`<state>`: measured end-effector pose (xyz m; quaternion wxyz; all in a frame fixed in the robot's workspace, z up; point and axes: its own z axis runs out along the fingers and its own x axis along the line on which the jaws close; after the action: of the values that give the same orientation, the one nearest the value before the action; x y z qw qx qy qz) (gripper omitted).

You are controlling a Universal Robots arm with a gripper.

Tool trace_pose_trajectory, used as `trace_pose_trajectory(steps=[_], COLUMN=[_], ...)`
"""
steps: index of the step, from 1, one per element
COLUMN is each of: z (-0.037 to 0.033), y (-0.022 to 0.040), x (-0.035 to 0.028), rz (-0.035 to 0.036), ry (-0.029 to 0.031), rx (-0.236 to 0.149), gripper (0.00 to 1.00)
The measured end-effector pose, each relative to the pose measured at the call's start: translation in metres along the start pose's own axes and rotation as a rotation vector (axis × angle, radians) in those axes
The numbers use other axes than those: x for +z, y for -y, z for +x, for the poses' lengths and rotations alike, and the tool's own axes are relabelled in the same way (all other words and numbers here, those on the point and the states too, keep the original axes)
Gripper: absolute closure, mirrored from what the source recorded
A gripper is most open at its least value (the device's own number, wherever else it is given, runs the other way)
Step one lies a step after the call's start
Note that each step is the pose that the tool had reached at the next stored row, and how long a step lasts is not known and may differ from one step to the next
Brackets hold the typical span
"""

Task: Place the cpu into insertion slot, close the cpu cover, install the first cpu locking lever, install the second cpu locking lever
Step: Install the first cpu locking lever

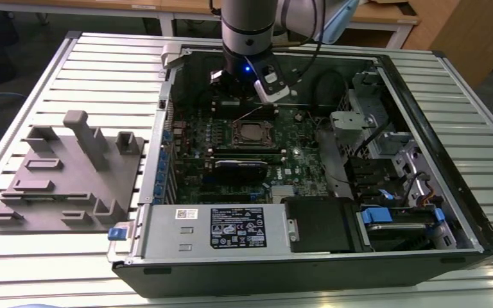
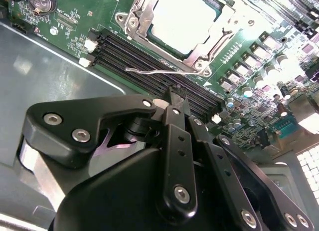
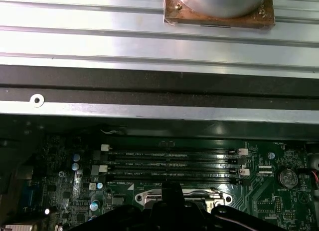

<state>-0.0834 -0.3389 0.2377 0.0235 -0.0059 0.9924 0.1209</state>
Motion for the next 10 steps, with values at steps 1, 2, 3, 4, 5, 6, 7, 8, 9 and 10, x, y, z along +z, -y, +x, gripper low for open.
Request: trace_pose_trajectory(steps=[1,2,3,4,5,6,7,8,9,10], z=[0.0000,0.0000,0.0000,0.0000,0.0000,0.0000,0.0001,0.0001,0.0000,0.0000], y=[0.0000,0.0000,0.0000,0.0000,0.0000,0.0001,0.0002,0.0002,0.0002,0.0003], x=[0.0000,0.0000,0.0000,0.0000,0.0000,0.0003,0.0006,0.0006,0.0006,0.0009], rz=[-0.0001,-0.0003,-0.0003,-0.0003,-0.0004,-0.0009,-0.0009,-0.0007,-0.0007,-0.0008], ry=[-0.0001,0.0000,0.0000,0.0000,0.0000,0.0001,0.0001,-0.0001,-0.0001,-0.0001], rx=[0.000,0.000,0.000,0.000,0.000,0.000,0.000,0.000,0.000,0.000], gripper=[0.90,0.90,0.90,0.90,0.90,0.90,0.90,0.90,0.90,0.90])
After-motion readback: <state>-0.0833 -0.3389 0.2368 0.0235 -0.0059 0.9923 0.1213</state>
